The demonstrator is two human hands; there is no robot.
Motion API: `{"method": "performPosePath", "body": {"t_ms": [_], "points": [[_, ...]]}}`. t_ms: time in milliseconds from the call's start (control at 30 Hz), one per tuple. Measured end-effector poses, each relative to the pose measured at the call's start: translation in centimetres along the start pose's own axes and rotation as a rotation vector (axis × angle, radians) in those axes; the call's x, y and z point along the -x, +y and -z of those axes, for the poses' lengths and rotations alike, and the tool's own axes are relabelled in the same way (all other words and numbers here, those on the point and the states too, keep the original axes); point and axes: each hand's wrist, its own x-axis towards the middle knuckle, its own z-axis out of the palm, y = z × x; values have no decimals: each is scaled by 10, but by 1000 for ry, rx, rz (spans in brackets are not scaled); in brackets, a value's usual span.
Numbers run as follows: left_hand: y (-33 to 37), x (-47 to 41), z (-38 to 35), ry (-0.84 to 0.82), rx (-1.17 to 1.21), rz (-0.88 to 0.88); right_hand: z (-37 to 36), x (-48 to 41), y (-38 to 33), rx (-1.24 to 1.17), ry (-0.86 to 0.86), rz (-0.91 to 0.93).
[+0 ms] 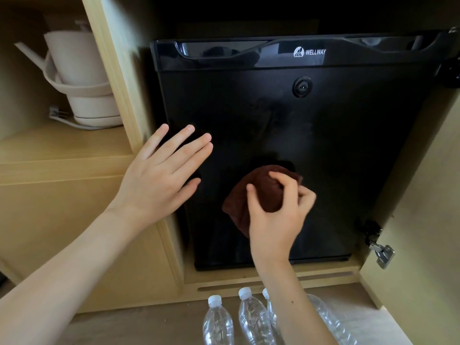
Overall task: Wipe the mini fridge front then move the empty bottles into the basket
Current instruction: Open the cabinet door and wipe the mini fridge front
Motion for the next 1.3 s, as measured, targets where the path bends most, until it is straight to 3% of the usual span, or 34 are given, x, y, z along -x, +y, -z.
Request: {"method": "performPosePath", "body": {"t_ms": [233,467,667,767,967,1200,1300], "points": [[0,2,0,20,-9,31,29,16,37,-17,53,-221],[-7,6,3,19,-31,29,-2,-7,-11,-71,11,-44],[-9,6,3,27,-26,16,-26,-15,-53,40,-116,255],[-9,6,3,19,-20,19,-30,-12,-48,98,-111,257],[-6,4,4,20,-34,-7,-17,26,7,84,-88,130],[0,-2,5,-18,-2,-65,25,54,68,-8,95,-374],[7,-7,6,-45,4,-80,44,52,81,19,103,-501]]}}
